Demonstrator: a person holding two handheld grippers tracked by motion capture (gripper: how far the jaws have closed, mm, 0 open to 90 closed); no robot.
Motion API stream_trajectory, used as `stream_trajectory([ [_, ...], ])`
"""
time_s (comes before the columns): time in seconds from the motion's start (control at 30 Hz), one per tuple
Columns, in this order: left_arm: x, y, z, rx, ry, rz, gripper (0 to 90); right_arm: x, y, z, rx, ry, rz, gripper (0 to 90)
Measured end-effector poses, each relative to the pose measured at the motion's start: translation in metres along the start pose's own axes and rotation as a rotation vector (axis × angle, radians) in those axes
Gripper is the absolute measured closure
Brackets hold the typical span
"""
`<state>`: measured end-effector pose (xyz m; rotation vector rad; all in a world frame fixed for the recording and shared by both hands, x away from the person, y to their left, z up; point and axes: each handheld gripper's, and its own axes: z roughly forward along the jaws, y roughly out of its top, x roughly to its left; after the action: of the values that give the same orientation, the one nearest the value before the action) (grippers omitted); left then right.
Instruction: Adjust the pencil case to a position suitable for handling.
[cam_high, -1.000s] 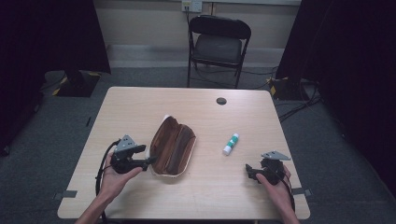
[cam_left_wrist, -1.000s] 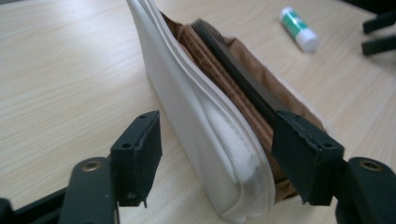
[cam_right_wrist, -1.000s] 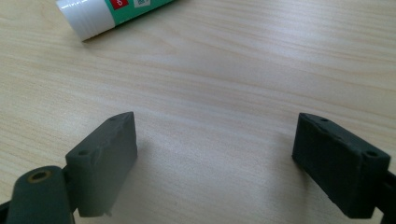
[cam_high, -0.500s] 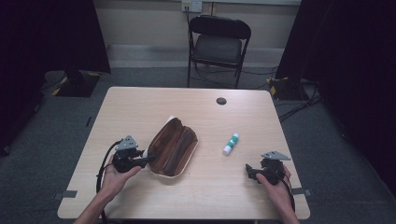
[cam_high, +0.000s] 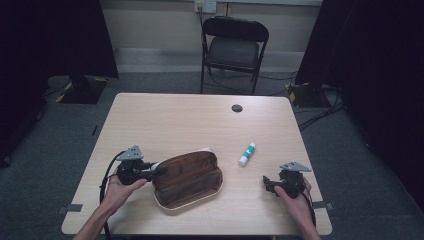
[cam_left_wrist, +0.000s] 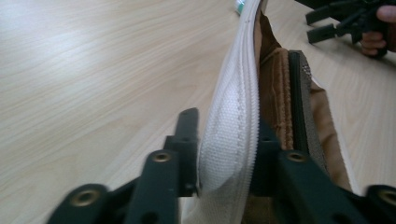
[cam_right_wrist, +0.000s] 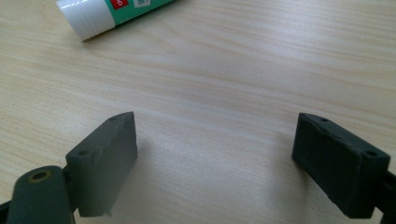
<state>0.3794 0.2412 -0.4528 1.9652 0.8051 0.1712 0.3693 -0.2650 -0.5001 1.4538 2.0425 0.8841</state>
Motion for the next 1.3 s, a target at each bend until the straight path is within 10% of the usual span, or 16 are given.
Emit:
stream_trajectory([
  [0.23,0.002,-0.005,-0.013,0.008,0.043,0.006,49.2,0.000,0.000,0.000,0.001,0.002,-0.002,12.9],
  [0.4,0.004,-0.003,-0.014,-0.011,0.063,0.000,72.5,0.000,0.000,0.000,0.001,0.003,-0.004,12.9],
  [0.67,0.009,0.006,-0.005,-0.041,0.123,-0.022,75.0,0.000,0.000,0.000,0.001,0.003,-0.004,12.9],
  [0.9,0.017,0.008,0.004,-0.070,0.124,-0.102,59.4,0.000,0.000,0.000,0.001,0.003,-0.004,12.9],
  [1.3,0.012,0.006,-0.014,-0.099,0.116,-0.074,43.9,0.001,0.000,0.000,0.000,0.004,-0.006,12.9],
])
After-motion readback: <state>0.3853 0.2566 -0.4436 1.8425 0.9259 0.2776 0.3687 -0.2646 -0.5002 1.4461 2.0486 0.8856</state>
